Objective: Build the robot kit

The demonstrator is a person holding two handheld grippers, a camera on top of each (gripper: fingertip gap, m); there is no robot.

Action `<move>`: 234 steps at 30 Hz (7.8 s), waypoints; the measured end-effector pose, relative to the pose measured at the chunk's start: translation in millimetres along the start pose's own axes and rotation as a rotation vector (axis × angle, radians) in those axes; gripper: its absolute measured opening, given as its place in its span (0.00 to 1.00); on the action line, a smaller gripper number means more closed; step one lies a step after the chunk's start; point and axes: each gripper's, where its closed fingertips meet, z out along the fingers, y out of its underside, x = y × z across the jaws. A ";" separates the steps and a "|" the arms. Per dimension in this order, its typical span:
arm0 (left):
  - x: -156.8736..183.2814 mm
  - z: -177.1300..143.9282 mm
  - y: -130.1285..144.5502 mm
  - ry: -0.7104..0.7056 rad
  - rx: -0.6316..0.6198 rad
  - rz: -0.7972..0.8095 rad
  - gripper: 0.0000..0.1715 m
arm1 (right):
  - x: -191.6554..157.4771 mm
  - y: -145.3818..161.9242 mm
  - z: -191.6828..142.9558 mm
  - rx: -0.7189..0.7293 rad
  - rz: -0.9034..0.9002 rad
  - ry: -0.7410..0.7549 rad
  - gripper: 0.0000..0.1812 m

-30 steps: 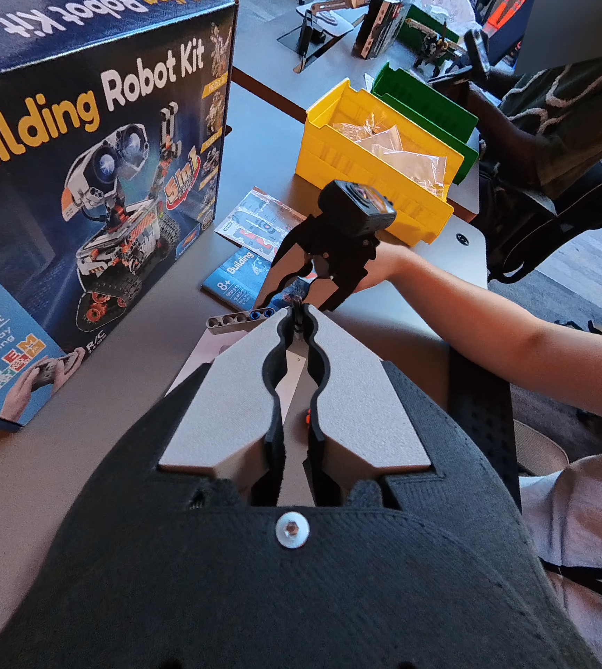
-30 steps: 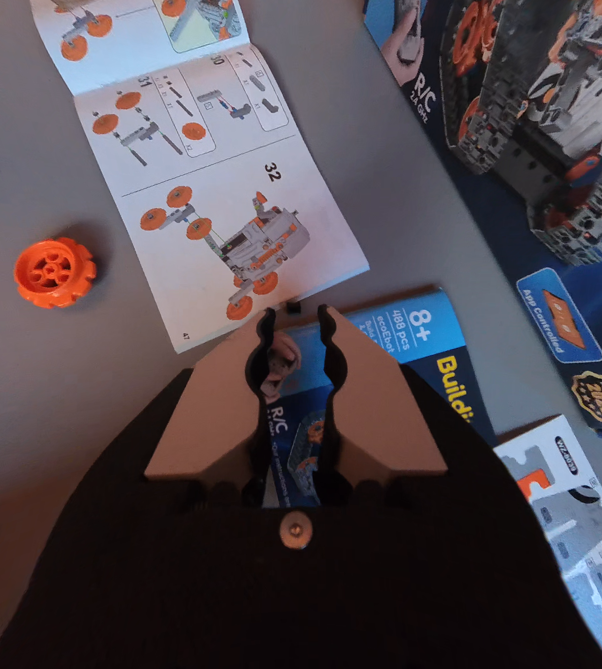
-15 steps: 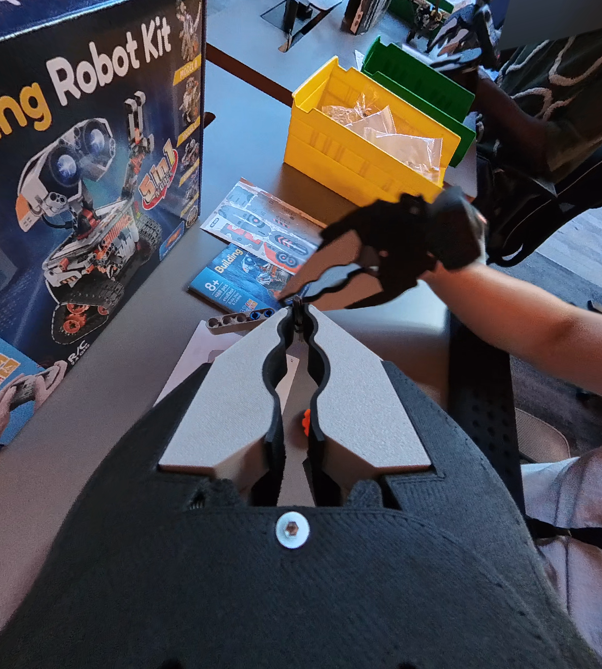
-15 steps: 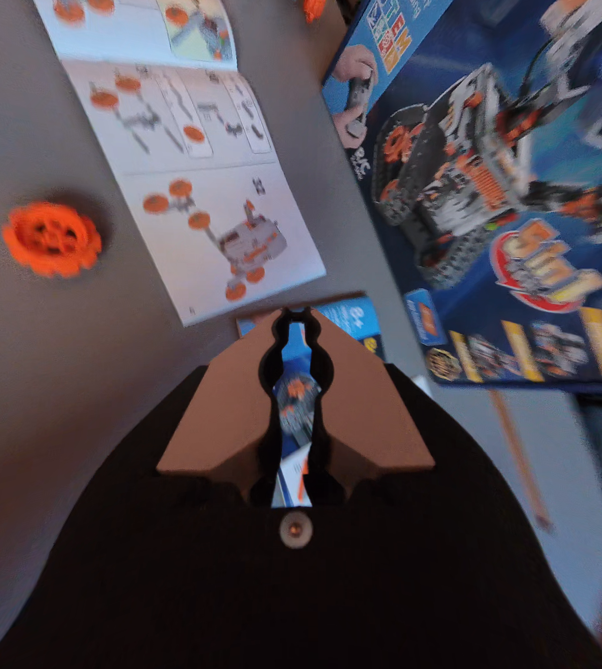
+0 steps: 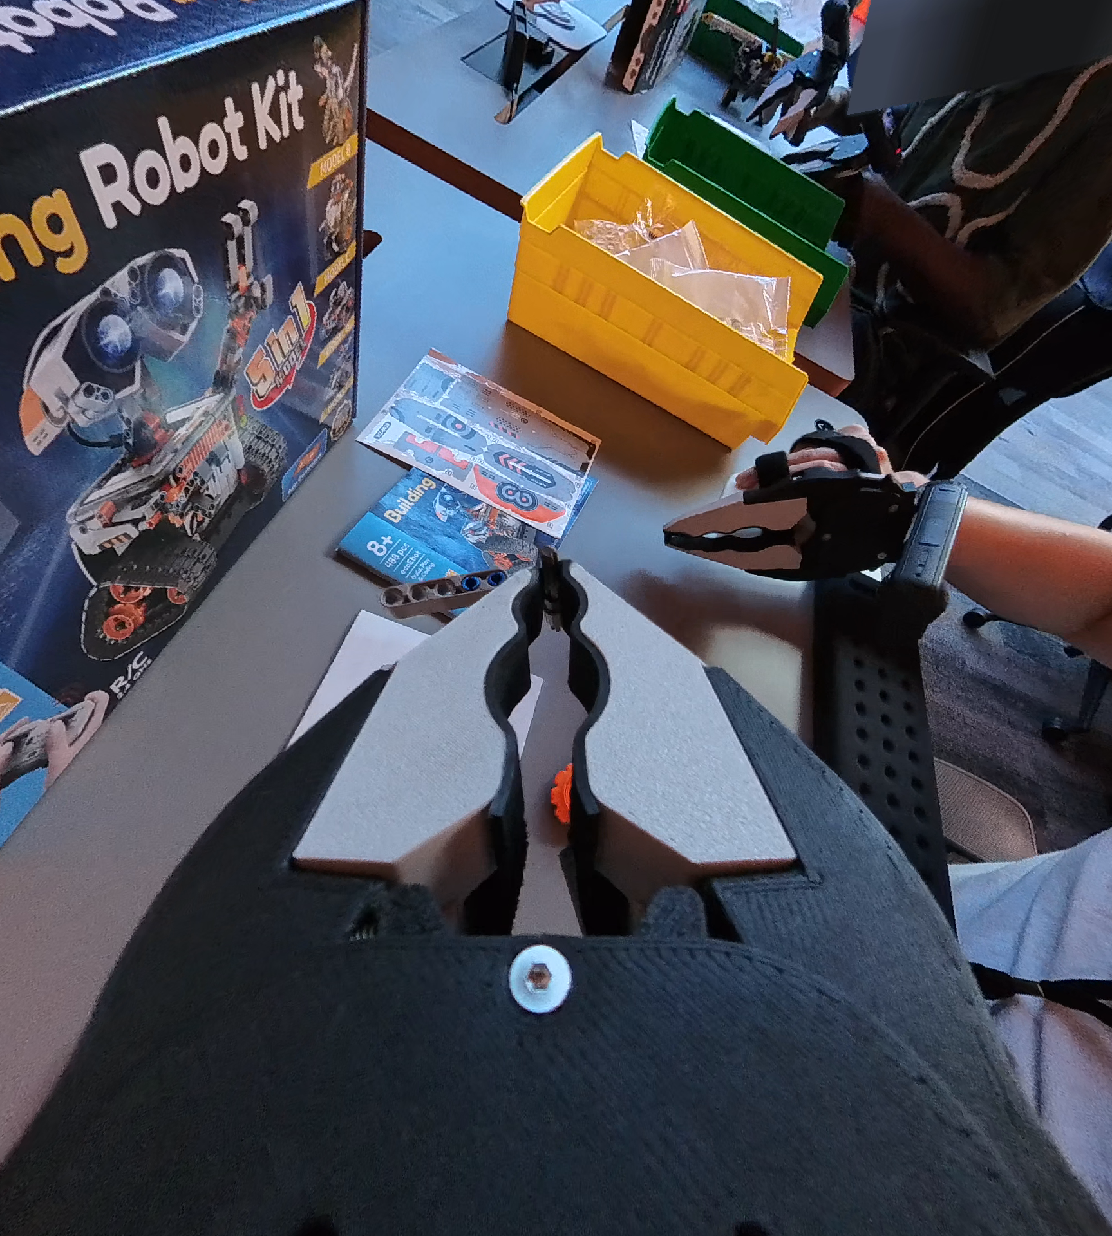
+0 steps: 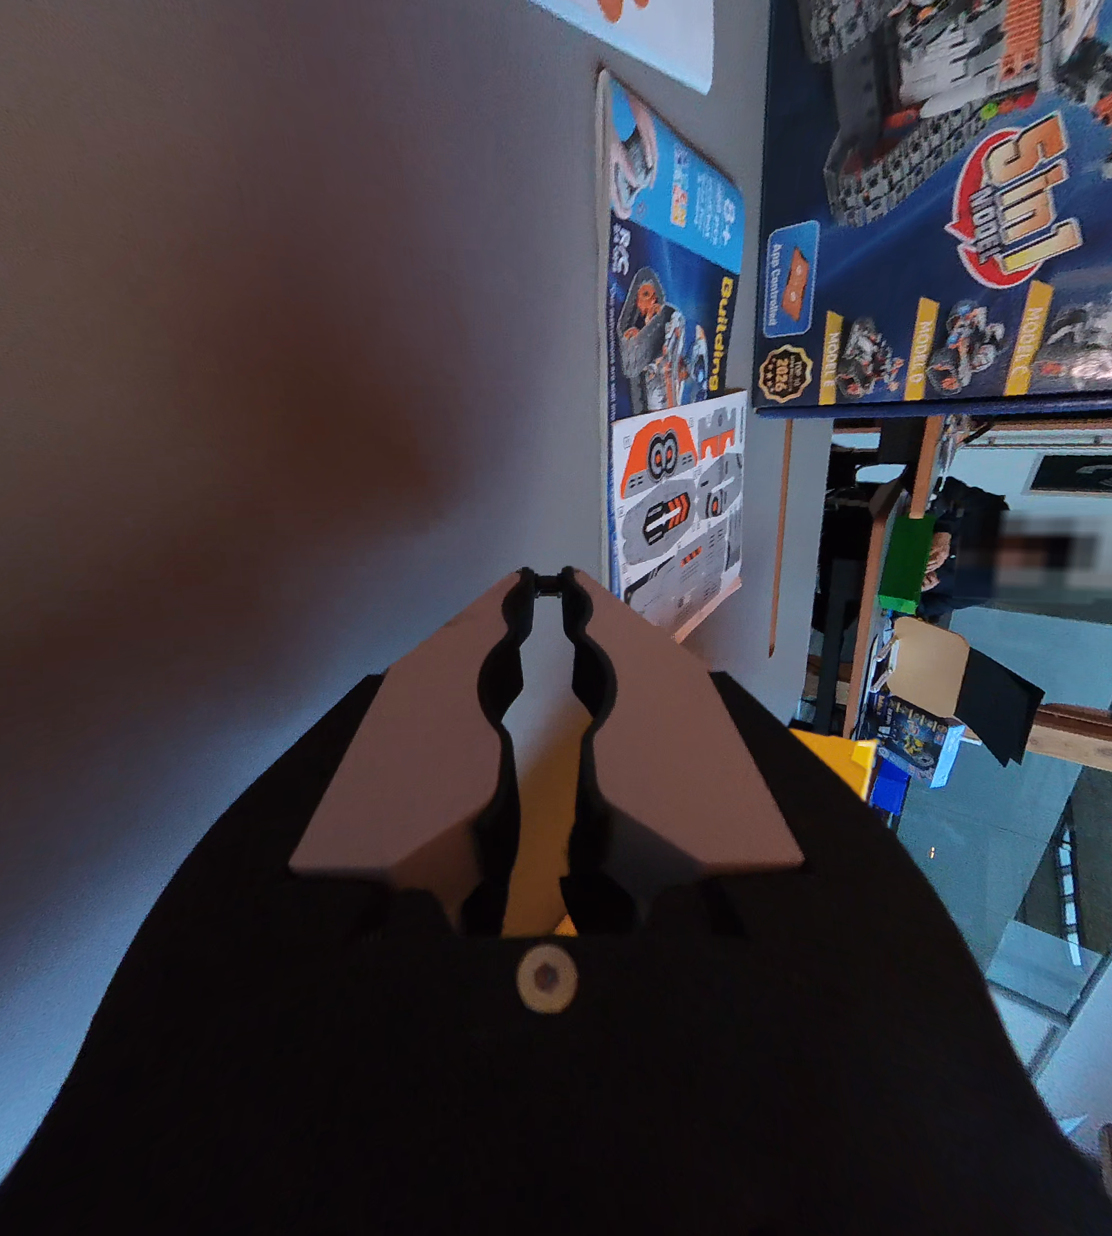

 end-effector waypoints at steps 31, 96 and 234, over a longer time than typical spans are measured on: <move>12.9 0.6 -0.3 0.042 -0.014 0.018 0.00 | -37.5 7.8 -39.9 -0.031 1.221 -0.466 0.11; 20.1 -12.3 -2.5 0.064 0.003 0.036 0.00 | -46.4 11.3 -28.8 0.103 0.428 -0.710 0.10; 29.2 77.6 86.4 -0.038 -0.438 0.737 0.01 | 67.7 -139.4 -8.8 0.668 0.541 -0.571 0.16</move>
